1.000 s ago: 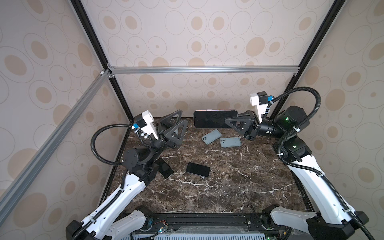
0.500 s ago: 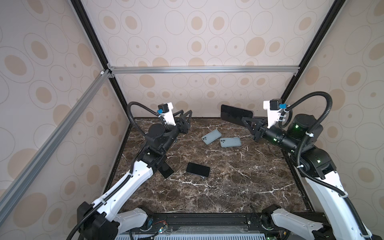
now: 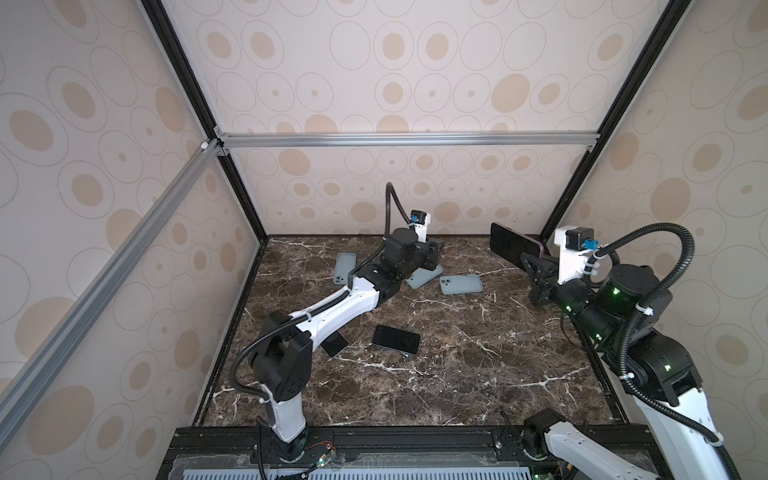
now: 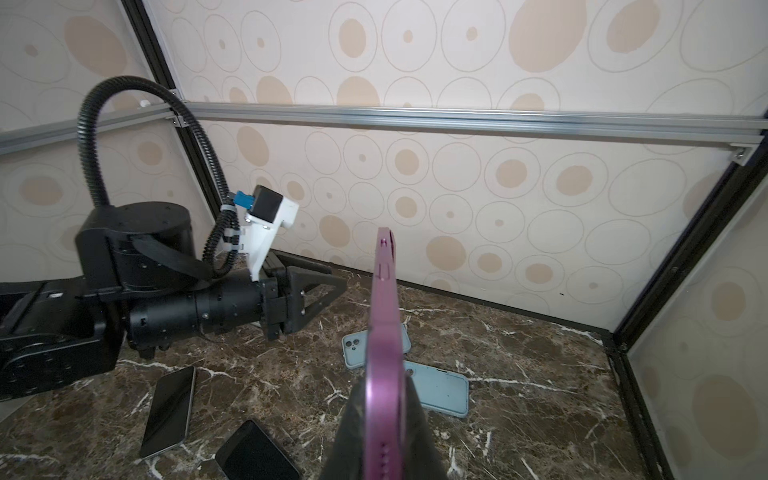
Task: Put the phone into the phone case
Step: 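Open the left gripper and lower it to a blue case while right holds phone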
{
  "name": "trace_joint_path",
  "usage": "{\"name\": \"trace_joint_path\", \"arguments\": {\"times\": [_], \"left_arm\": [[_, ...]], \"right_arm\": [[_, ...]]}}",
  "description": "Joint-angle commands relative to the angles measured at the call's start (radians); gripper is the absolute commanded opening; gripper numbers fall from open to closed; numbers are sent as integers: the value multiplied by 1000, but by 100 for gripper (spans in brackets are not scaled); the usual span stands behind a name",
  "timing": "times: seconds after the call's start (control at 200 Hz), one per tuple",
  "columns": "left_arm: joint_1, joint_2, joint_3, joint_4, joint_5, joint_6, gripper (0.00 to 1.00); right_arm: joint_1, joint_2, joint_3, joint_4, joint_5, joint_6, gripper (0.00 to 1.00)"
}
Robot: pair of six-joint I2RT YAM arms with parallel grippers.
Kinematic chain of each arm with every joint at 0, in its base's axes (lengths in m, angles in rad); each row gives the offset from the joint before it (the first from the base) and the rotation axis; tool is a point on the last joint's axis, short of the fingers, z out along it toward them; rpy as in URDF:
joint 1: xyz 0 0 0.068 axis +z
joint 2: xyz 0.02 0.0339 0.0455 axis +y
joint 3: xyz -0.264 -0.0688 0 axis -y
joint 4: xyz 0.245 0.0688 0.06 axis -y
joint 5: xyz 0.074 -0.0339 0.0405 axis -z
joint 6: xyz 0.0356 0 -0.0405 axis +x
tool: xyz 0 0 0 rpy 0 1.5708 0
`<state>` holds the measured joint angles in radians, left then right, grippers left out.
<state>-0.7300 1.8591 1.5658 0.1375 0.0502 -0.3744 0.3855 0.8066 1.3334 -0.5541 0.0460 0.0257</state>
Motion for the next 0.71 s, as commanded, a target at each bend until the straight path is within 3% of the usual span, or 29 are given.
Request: {"name": "trace_joint_path", "arguments": {"times": [0.0,0.265,0.51,0.7], "left_arm": [[-32,125,131,-77,38,35,50],[-49,418,408,-162,61,14,50],[-57,563,553,-199,62,-4,49],[-67,637,604,-189,82,-5,38]], "right_arm": [[-1,-45,-11,61,55,-38,0],[-1,-103,-55,60,85,-22,0],[-1,-128,-68,48,89,-28,0],[-1,-138,-87,67,80,-44,0]]}}
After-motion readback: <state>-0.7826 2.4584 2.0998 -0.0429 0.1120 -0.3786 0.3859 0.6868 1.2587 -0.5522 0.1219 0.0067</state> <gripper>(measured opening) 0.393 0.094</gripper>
